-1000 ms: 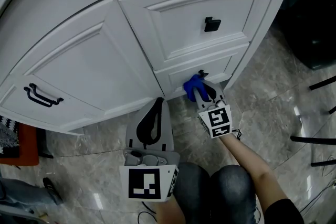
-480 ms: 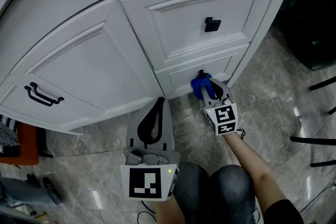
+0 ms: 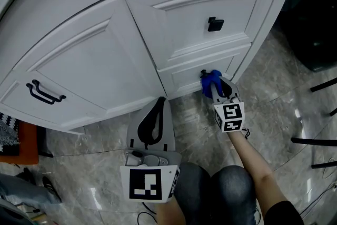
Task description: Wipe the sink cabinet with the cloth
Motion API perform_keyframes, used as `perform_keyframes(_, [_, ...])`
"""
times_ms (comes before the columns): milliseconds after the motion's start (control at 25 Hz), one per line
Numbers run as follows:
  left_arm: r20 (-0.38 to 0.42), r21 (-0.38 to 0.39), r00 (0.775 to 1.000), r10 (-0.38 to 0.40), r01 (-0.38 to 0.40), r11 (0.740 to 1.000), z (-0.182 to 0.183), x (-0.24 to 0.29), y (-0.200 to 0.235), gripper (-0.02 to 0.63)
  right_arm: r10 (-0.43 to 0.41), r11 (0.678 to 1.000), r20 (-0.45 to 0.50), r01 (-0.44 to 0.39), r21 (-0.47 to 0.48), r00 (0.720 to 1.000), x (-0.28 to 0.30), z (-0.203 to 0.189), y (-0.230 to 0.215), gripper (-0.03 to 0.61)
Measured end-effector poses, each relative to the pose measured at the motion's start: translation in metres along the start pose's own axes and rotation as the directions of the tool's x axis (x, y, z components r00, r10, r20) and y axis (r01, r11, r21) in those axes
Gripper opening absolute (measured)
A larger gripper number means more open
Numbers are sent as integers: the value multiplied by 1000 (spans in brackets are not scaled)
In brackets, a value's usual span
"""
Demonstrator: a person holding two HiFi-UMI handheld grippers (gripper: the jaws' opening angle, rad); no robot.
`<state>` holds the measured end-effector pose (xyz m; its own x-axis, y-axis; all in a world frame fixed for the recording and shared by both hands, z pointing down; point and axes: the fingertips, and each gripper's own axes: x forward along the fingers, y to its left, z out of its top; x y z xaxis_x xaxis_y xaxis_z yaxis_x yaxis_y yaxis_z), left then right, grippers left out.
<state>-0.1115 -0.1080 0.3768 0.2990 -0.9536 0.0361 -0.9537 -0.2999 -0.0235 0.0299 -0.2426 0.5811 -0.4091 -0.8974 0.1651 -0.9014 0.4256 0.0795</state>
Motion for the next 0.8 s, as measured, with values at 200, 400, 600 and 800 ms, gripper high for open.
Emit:
perform_keyframes(200, [-1,8,1000,-9,9,1000,0,0,-1,5,-77,996,-20,78,49,997,-4,-5,-30,58])
perform_keyframes(400, [5,0,1000,-8,8,1000,2,-2,-3,5,-122,989,-29,124,80,992,-7,-10,-50,58])
perform_keyframes(600, [7,12,1000,-3,3,1000,4,-5,-2,5,-148,987,-32,150,62,989,-10,-10,-59,58])
perform_keyframes(800, [12,13,1000,5,-5,1000,6,-8,3,5,-233,965,-38,236,117,972,-20,-15,-82,58])
